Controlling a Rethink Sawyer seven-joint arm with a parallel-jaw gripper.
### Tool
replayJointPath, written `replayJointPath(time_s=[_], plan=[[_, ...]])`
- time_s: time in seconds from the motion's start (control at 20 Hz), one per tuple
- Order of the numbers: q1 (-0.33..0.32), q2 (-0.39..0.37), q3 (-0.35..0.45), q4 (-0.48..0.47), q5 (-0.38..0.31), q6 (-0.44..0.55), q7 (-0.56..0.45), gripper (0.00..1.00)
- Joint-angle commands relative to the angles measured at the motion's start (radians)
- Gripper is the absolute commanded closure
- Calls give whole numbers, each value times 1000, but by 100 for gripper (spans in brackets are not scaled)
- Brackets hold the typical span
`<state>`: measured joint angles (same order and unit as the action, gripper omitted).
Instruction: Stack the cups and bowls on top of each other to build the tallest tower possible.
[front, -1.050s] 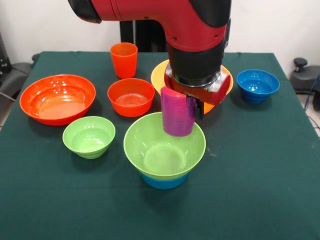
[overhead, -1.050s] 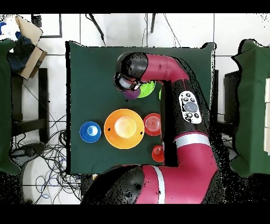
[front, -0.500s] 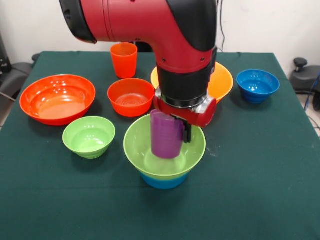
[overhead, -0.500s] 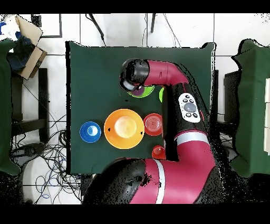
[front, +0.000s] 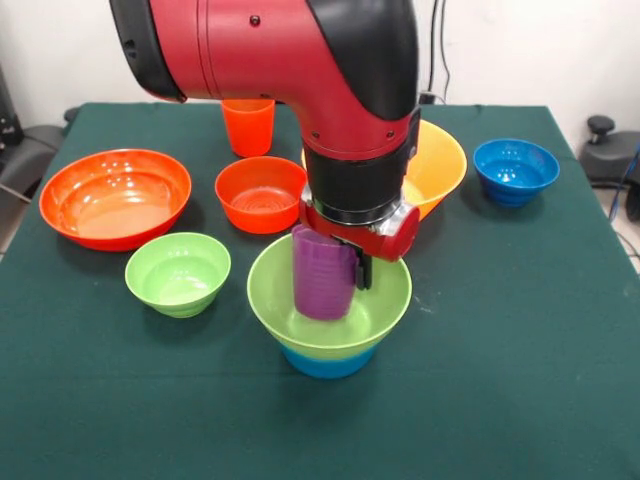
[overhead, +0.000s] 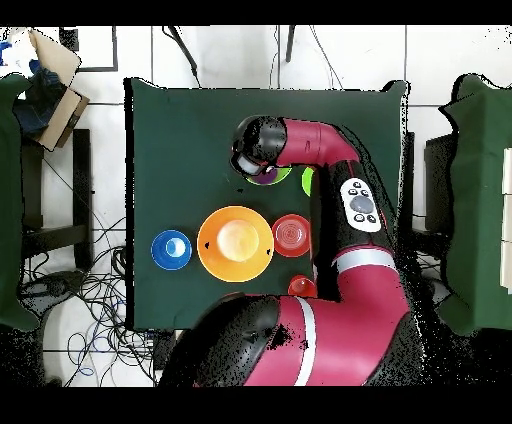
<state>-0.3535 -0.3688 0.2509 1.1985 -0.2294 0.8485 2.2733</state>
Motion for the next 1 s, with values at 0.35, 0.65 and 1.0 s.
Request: replayJointPath(time_s=[0.35,0.65,1.0], plan=[[-32,24,54,48,-14,58,-130,100],[-46,52,75,9,2,99,-155,100],[-46,70,92,-29,24,157,-174,100]])
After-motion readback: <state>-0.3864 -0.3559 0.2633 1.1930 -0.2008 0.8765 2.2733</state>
